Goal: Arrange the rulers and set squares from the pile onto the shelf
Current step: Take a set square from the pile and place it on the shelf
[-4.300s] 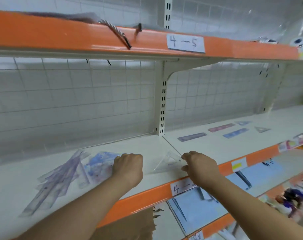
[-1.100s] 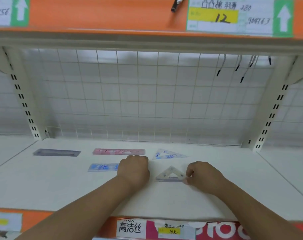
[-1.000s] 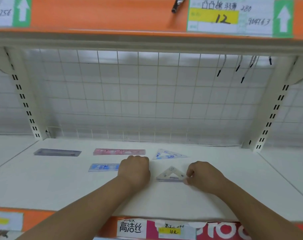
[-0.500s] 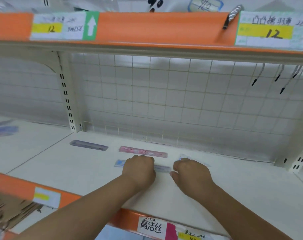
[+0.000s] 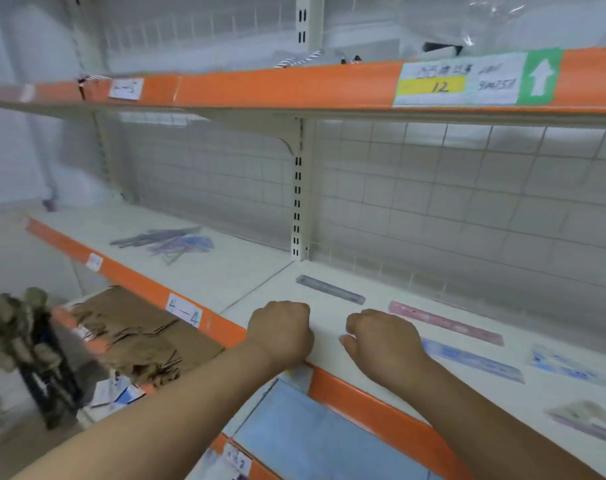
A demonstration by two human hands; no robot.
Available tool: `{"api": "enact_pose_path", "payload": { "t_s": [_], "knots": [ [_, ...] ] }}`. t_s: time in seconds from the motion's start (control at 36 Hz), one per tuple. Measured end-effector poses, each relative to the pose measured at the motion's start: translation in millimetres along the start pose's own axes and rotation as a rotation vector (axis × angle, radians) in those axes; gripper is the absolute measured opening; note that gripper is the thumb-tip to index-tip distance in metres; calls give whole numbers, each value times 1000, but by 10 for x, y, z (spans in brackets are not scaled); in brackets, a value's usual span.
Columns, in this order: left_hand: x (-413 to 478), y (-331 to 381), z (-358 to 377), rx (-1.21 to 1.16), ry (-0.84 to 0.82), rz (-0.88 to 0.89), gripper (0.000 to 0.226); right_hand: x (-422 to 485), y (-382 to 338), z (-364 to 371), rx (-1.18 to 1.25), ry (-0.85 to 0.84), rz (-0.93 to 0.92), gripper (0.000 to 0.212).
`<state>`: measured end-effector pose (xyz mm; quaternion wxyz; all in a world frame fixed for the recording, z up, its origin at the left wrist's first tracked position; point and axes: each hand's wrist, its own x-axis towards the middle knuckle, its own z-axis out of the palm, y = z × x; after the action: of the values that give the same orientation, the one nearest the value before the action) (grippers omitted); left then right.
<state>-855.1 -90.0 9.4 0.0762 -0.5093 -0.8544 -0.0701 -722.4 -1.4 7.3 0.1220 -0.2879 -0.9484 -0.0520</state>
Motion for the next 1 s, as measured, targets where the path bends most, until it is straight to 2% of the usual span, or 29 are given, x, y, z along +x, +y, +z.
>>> {"api": "enact_pose_path", "payload": {
  "t_s": [0.28, 0.39, 0.5, 0.83, 1.0],
  "knots": [
    [-220, -1667, -197, -6, 40, -63, 19, 693, -1454, 109, 52, -4, -35, 31],
    [-290, -2244, -214, -21, 51, -91, 13, 916, -1919, 177, 63, -25, -50, 29],
    [-281, -2718, -197, -23, 46, -150, 18, 1201, -2287, 238, 65, -26, -94, 29],
    [237, -3682, -58, -12, 39, -255, 13, 2352, -2857, 529, 69, -14, -179, 31],
    [748, -4082, -2, 18, 9, -309, 23, 3034, -2913, 675, 93, -5, -178, 31]
  ]
}}
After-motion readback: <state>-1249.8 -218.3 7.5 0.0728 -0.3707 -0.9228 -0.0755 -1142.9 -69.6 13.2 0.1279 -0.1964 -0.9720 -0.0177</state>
